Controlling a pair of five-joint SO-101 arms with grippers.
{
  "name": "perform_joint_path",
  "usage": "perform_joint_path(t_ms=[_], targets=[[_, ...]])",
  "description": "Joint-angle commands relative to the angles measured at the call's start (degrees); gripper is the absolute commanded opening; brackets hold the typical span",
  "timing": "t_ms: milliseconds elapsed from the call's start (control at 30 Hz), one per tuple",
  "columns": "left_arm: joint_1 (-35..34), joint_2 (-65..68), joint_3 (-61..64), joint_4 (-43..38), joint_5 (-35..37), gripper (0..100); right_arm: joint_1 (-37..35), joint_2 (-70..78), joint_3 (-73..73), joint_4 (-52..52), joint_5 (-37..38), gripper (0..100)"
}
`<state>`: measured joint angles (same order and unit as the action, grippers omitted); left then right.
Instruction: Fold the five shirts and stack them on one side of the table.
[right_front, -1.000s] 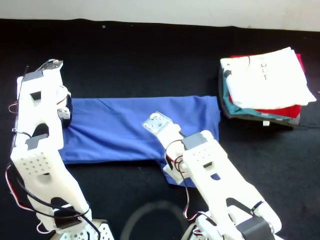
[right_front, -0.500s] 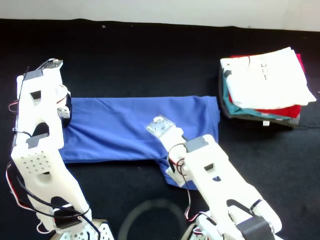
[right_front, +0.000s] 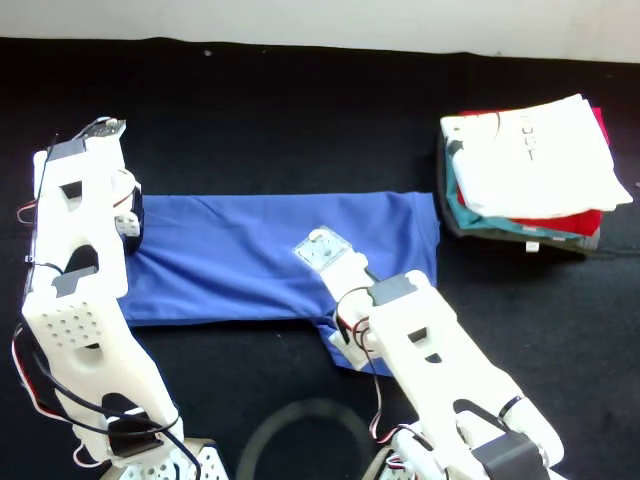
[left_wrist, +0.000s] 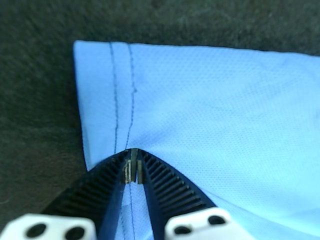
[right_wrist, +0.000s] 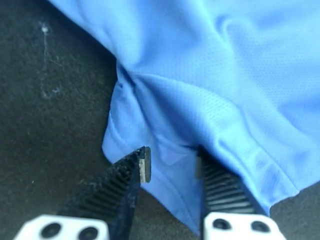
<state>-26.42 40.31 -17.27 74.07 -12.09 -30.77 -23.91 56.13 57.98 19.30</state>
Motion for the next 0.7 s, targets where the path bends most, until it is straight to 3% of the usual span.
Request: perform_joint_path(t_ms=[0,267,667], targets=[[-1.3,0.7,-1.9,-0.5,0.2,1,1.0,1.6,0.0,-2.5,-0.6,4.6],[-1.3,0.7,-1.8,-0.5,0.2,1,1.2,-0.5,-0.2,-2.5,-0.7,0.5],[-1.2,0.7,-1.8,-0.5,0.2,1,0.7,-10.2,-7.3,11.1,-0.7,0.6]])
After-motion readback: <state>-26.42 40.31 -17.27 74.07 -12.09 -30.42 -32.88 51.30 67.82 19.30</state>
